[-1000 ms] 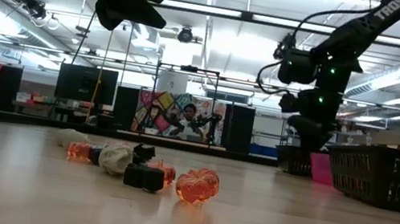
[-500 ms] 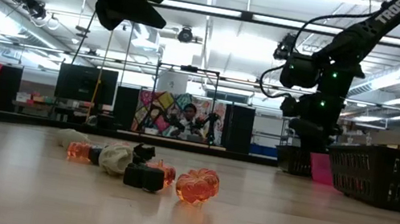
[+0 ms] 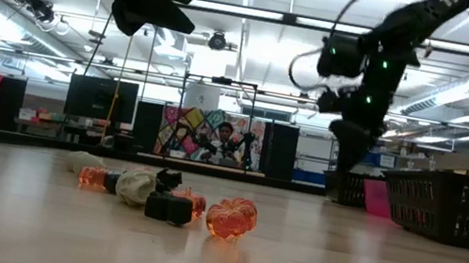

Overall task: Sort Halloween decoration
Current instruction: Put the orange pumpkin toy into the pink bowl

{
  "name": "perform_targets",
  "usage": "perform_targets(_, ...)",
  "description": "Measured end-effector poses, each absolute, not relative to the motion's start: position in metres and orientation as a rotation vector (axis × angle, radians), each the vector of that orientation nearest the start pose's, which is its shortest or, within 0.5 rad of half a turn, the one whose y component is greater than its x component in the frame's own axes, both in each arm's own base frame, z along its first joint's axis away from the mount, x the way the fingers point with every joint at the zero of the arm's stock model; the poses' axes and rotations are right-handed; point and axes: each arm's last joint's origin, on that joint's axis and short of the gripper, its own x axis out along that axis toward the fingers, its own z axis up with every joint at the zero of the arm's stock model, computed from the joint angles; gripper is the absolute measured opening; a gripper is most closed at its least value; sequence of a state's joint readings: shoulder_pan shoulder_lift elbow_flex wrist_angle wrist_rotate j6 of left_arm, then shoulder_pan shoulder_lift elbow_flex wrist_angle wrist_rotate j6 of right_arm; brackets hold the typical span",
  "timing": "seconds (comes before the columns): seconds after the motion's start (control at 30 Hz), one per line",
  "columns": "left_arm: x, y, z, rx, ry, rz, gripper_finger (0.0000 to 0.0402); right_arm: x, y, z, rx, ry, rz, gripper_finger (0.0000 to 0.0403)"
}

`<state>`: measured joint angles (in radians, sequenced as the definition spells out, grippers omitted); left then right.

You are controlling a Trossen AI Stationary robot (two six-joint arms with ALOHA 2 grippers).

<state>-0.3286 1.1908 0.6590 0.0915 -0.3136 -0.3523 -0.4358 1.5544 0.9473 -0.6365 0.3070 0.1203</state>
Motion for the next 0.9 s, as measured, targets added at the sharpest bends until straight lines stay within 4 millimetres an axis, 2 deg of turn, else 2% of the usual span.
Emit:
perform_targets(0.13, 0.239, -0.072, 0.234, -0.204, 0.427, 0.061, 0.0192, 0.27, -0.101, 0.21, 0.056, 1.19, -0.703, 0.0174)
perform_targets(0.3, 0.238, -0.072, 0.233, -0.2, 0.436, 0.063, 0.0192, 0.289, -0.053, 0.24, -0.041, 1.067, -0.576, 0.0174)
perform_targets(0.47, 0.238, -0.072, 0.233, -0.201, 0.436, 0.063, 0.0192, 0.303, 0.0, 0.251, -0.065, 0.946, -0.373, 0.0174)
perform_targets(0.67, 0.239, -0.072, 0.235, -0.212, 0.418, 0.061, 0.0192, 0.32, 0.061, 0.237, -0.062, 0.855, -0.208, 0.0174)
perform_targets(0.9, 0.24, -0.072, 0.236, -0.215, 0.405, 0.059, 0.0192, 0.342, 0.11, 0.194, -0.029, 0.841, -0.057, 0.0174)
